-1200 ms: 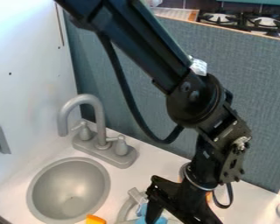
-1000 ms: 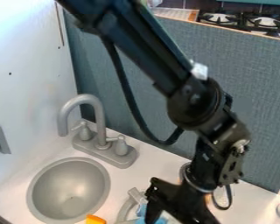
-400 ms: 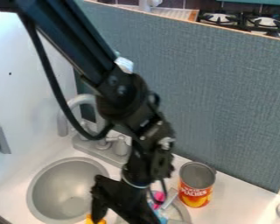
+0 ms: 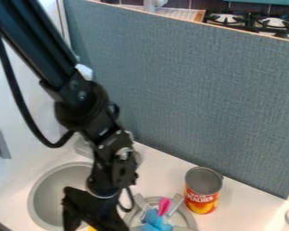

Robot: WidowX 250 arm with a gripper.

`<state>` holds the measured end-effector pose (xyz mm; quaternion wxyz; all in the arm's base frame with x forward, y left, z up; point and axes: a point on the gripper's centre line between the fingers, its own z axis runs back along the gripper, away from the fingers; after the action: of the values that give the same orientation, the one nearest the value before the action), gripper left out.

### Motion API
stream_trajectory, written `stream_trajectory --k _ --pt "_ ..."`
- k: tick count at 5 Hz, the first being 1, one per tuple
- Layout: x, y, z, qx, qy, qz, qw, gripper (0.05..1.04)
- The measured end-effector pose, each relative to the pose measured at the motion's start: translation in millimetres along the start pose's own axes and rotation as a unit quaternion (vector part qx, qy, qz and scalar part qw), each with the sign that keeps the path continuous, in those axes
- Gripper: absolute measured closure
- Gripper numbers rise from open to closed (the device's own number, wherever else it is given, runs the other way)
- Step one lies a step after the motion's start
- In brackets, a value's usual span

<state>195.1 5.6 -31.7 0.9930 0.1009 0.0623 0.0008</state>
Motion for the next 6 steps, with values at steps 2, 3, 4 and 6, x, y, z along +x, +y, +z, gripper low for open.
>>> stream_trajectory --k 2,3,4,6 --pt "15.9 6.8 -28.5 -0.020 -0.012 -0.016 0.9996 0.076" --pt "24.2 8.2 -44.6 -0.032 -0.017 -0.021 0.9991 0.076" --pt "32.6 6.9 -59.0 -0.042 -0.016 -0.029 0.9986 0.076" --pt "37.9 5.1 -74.0 -0.064 -0.012 -0.013 0.9978 0.407"
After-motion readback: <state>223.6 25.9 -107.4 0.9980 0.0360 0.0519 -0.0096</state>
